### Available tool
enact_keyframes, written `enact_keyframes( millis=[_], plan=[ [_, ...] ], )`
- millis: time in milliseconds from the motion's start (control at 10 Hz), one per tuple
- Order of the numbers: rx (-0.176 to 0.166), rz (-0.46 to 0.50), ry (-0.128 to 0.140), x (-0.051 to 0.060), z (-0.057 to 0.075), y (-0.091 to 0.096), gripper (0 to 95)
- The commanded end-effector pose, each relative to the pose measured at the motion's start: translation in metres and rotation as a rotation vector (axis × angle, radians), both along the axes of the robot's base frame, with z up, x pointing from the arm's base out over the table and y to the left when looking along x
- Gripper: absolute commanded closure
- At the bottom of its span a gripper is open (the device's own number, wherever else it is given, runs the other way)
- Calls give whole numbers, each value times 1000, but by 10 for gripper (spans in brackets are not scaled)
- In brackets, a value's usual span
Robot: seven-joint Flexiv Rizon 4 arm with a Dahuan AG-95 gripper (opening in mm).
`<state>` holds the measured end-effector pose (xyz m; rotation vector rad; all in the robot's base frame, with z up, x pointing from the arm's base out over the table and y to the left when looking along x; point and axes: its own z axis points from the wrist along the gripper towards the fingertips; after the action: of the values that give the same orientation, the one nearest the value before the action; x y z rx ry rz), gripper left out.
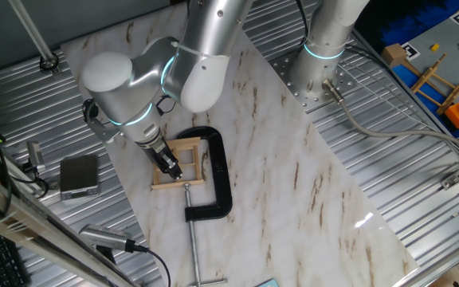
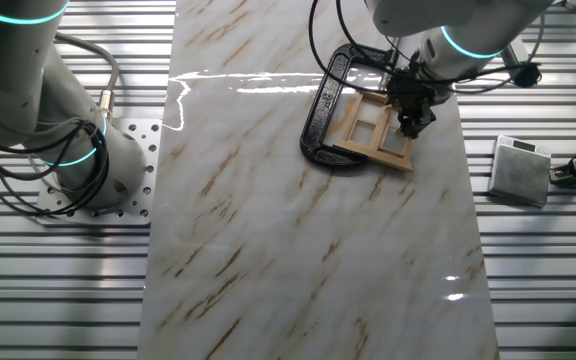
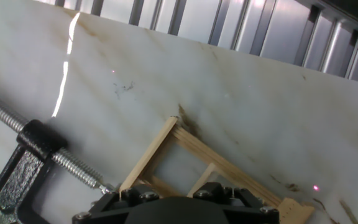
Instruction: Open a sliding window
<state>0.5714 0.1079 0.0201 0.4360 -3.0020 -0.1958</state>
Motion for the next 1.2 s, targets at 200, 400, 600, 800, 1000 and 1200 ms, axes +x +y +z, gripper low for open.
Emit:
enact_keyframes(
  millis=[200, 400, 600, 800, 1000, 1200],
  plan=[
    [-14, -13, -2, 0, 0, -2, 380],
    [-19, -21, -1, 2, 0, -3, 380],
    [-24, -24, -1, 5, -1, -4, 380],
    [-26, -27, 0, 6, -1, -4, 380],
    [-27, -27, 0, 6, -2, -4, 380],
    [-26, -27, 0, 7, -2, -4, 380]
  ],
)
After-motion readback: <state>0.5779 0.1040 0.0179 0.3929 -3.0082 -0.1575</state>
